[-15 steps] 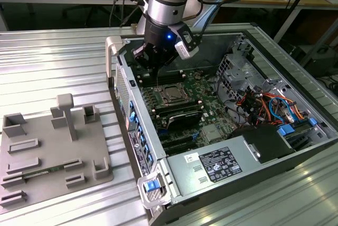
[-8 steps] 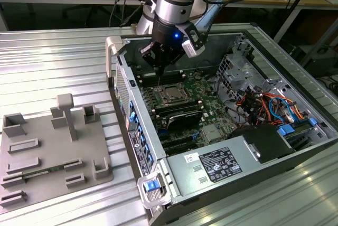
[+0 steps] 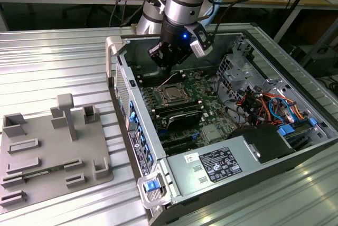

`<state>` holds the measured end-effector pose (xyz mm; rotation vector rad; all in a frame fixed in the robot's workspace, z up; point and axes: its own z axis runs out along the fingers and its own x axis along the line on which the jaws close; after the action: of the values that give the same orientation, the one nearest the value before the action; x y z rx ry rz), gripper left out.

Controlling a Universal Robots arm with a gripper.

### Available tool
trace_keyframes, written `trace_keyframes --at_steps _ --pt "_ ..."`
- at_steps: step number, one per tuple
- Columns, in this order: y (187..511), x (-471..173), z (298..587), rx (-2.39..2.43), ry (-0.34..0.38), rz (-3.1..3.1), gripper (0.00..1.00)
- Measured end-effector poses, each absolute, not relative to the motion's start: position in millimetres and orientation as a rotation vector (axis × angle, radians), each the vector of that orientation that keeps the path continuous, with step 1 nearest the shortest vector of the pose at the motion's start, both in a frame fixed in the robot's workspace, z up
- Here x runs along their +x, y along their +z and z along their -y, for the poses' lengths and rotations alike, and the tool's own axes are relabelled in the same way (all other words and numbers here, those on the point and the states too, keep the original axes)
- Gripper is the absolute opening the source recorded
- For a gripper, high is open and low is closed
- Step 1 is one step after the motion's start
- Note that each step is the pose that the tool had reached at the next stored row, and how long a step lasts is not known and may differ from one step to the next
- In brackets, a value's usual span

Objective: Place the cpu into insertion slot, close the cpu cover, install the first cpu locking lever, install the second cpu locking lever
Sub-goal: 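Install the first cpu locking lever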

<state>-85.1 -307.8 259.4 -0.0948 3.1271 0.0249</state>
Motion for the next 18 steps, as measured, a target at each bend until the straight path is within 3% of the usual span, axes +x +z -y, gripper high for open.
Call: trace_keyframes --at_steps 18 --pt "239.7 -75.6 302.7 -0.097 0.024 -3.127 0.15"
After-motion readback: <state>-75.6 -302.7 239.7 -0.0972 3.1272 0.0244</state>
